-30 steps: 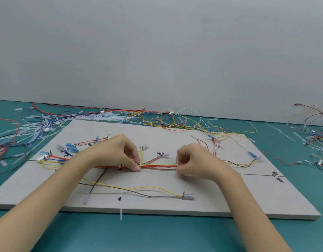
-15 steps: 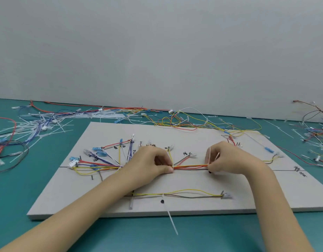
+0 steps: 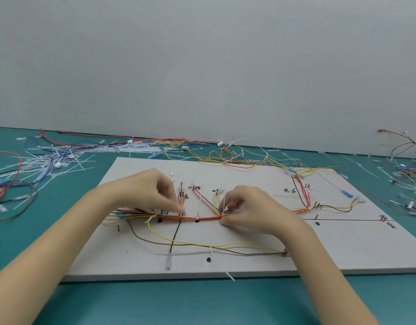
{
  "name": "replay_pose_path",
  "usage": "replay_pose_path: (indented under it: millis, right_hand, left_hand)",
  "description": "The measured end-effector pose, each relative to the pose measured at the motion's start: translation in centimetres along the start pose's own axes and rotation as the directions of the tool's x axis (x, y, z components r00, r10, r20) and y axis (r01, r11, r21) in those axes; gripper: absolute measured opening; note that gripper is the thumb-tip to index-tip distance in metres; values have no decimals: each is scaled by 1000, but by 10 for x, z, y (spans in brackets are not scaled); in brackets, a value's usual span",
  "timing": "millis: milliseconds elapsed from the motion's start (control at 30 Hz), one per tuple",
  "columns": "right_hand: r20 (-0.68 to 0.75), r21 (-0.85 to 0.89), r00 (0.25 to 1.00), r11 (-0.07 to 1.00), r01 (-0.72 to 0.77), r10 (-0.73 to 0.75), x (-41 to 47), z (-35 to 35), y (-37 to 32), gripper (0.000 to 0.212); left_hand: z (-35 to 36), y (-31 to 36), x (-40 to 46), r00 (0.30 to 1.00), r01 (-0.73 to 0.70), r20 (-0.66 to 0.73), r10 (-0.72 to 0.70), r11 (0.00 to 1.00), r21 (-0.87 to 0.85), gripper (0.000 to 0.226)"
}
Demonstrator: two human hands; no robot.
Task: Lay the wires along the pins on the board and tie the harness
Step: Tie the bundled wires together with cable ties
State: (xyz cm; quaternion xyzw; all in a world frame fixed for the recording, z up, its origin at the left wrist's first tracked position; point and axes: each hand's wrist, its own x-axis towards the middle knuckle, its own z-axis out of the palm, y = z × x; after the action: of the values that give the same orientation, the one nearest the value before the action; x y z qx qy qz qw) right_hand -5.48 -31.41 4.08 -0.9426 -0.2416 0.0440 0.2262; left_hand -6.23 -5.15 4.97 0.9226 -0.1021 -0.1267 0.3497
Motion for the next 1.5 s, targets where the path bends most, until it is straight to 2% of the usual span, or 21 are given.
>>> replay_pose_path:
  millis: [67, 167, 467, 800, 967, 1167, 1300, 1500]
  right_hand:
    - [-11, -35, 1000, 999, 1, -1, 2, 4, -1, 13]
    - [-29, 49, 999, 998, 30, -29, 4, 4, -1, 8]
    - [-40, 90, 996, 993, 79, -76, 3, 6, -2, 8]
    - [-21, 135, 998, 989, 57, -55, 3, 5, -2, 9]
    - [14, 89, 998, 995, 52, -53, 2, 5, -4, 13]
    - [17, 31, 998, 998, 57, -58, 0, 5, -7, 13]
    - [-5, 66, 999, 997, 36, -36, -2, 3, -5, 12]
    - [3, 23, 999, 999, 43, -43, -2, 2, -6, 13]
  left_hand:
    - [1, -5, 1, 996, 19, 90, -20, 1000, 11, 35]
    - [-2, -6, 3, 994, 15, 110, -23, 998, 66, 35]
    - [-1, -11, 3, 998, 12, 66, -17, 998, 66, 32]
    - [1, -13, 5, 992, -37, 121, 32, 998, 40, 17]
    - [9, -7, 9, 996, -32, 80, 27, 998, 55, 23]
    - [9, -6, 6, 987, -51, 157, 42, 997, 55, 20]
    - [8, -5, 4, 985, -55, 166, 45, 997, 57, 20]
    - [10, 0, 2, 985, -14, 173, -9, 991, 130, 24]
